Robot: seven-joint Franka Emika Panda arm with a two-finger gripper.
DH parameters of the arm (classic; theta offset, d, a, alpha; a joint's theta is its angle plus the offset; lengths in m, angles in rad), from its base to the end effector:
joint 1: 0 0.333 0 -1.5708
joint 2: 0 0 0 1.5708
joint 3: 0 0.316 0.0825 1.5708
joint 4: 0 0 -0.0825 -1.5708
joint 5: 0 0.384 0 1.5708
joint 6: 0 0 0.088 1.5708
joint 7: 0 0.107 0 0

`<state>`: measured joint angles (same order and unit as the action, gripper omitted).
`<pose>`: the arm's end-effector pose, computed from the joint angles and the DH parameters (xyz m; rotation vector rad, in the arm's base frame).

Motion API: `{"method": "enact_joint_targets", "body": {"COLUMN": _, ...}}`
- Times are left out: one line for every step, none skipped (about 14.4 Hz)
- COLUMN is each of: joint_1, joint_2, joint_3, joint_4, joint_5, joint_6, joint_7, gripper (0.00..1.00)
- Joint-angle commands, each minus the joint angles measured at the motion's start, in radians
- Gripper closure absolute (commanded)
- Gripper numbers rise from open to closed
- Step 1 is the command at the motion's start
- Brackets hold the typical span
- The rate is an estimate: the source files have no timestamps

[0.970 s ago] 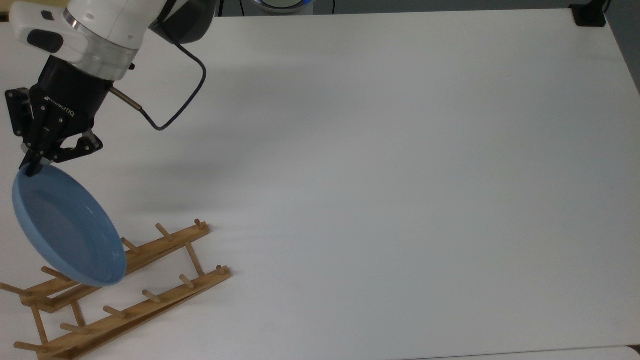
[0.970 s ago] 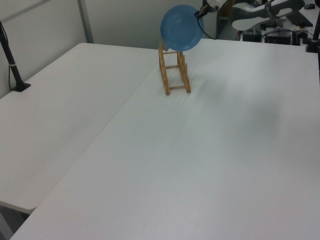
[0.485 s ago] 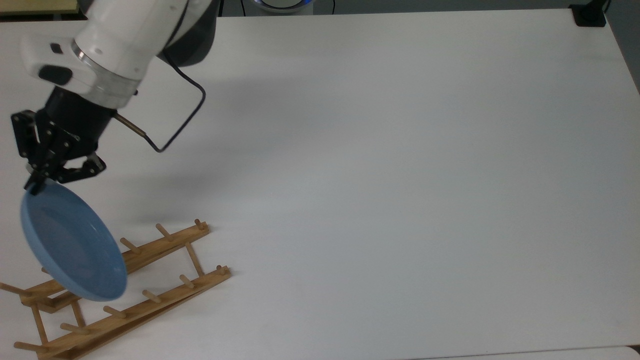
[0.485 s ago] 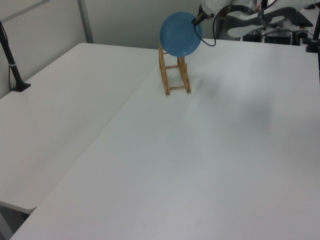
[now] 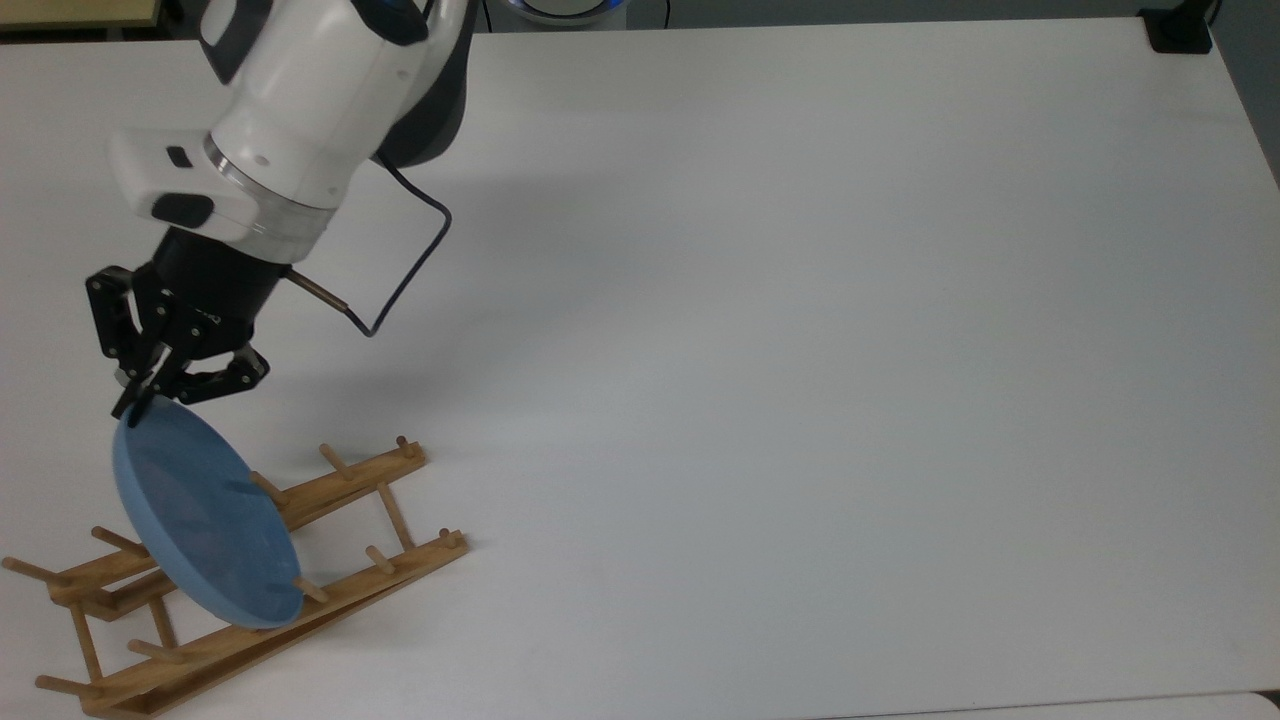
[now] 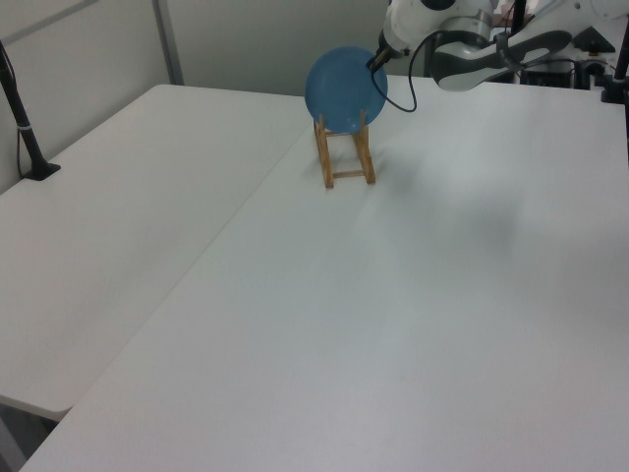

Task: Place plate in plate rack
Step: 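Lower the upright plate into a slot between the rack's pegs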

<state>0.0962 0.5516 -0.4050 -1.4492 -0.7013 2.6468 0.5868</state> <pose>0.7341 -0.1453 0.4569 2.3608 -0.2917 0.9114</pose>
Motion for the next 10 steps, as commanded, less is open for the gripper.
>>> {"method": "enact_joint_targets", "body": {"joint_1": 0.026, "joint_2": 0.028, "joint_3": -0.023, "joint_4": 0.018, "joint_5": -0.038, "joint_6": 0.007, "joint_7": 0.034, "gripper": 1.0}}
{"method": "enact_joint_targets", "body": {"joint_1": 0.028, "joint_2": 0.036, "joint_3": -0.023, "joint_4": 0.026, "joint_5": -0.04, "joint_6": 0.007, "joint_7": 0.034, "gripper": 0.99}}
{"method": "enact_joint_targets", "body": {"joint_1": 0.028, "joint_2": 0.04, "joint_3": -0.021, "joint_4": 0.03, "joint_5": -0.038, "joint_6": 0.007, "joint_7": 0.036, "gripper": 0.96}}
{"method": "enact_joint_targets", "body": {"joint_1": 0.031, "joint_2": 0.053, "joint_3": -0.021, "joint_4": 0.03, "joint_5": -0.04, "joint_6": 0.007, "joint_7": 0.036, "gripper": 0.83}}
{"method": "enact_joint_targets", "body": {"joint_1": 0.034, "joint_2": 0.057, "joint_3": -0.023, "joint_4": 0.03, "joint_5": -0.04, "joint_6": 0.007, "joint_7": 0.036, "gripper": 0.69}}
{"method": "enact_joint_targets", "body": {"joint_1": 0.034, "joint_2": 0.057, "joint_3": -0.023, "joint_4": 0.032, "joint_5": -0.04, "joint_6": 0.007, "joint_7": 0.036, "gripper": 0.65}}
{"method": "enact_joint_targets", "body": {"joint_1": 0.034, "joint_2": 0.059, "joint_3": -0.021, "joint_4": 0.03, "joint_5": -0.04, "joint_6": 0.007, "joint_7": 0.036, "gripper": 0.47}}
{"method": "enact_joint_targets", "body": {"joint_1": 0.034, "joint_2": 0.059, "joint_3": -0.021, "joint_4": 0.03, "joint_5": -0.04, "joint_6": 0.007, "joint_7": 0.036, "gripper": 0.34}}
{"method": "enact_joint_targets", "body": {"joint_1": 0.034, "joint_2": 0.059, "joint_3": -0.021, "joint_4": 0.03, "joint_5": -0.04, "joint_6": 0.007, "joint_7": 0.037, "gripper": 0.3}}
{"method": "enact_joint_targets", "body": {"joint_1": 0.034, "joint_2": 0.059, "joint_3": -0.021, "joint_4": 0.03, "joint_5": -0.04, "joint_6": 0.007, "joint_7": 0.039, "gripper": 0.21}}
